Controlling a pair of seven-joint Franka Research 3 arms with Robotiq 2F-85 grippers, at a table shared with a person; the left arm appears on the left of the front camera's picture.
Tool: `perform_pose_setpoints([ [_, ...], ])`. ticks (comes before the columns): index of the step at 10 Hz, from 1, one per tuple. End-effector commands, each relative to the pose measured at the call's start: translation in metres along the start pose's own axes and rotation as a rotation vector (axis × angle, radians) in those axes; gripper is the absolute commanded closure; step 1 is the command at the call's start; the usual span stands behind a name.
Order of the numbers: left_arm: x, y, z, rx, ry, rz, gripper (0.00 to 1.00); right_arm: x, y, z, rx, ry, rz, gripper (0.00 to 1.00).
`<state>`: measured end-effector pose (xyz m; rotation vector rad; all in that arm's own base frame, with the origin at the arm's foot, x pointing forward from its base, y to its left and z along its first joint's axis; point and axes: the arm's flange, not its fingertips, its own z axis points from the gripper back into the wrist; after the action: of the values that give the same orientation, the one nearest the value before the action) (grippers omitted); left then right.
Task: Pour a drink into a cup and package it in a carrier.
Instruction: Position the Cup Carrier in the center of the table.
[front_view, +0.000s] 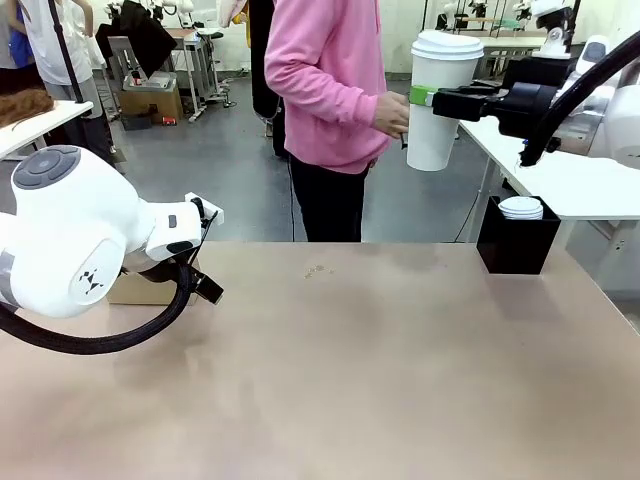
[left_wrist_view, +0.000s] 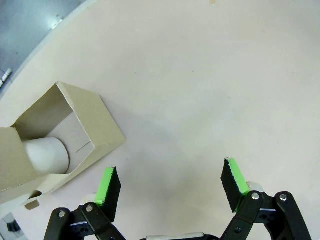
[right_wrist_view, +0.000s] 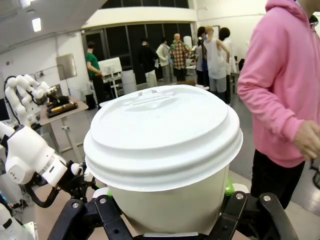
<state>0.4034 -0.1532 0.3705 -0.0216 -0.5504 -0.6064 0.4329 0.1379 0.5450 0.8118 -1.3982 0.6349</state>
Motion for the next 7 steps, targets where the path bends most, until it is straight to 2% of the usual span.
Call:
perform_pose_setpoints([
  [1,0.000,0.000,0.000,0.000,0.000,0.000,0.00,0.004,0.002,0.000,0.007,-0.012,-0.005,0.19],
  [5,0.031,0.014,0.063,-0.011,0.075,0.042,0.00,0.004,0.002,0.000,0.007,-0.012,-0.005,0.19],
  [7,0.052,0.034,0.109,0.000,0.056,0.082,0.00,0.004,0.002,0.000,0.007,-0.012,-0.005,0.19],
])
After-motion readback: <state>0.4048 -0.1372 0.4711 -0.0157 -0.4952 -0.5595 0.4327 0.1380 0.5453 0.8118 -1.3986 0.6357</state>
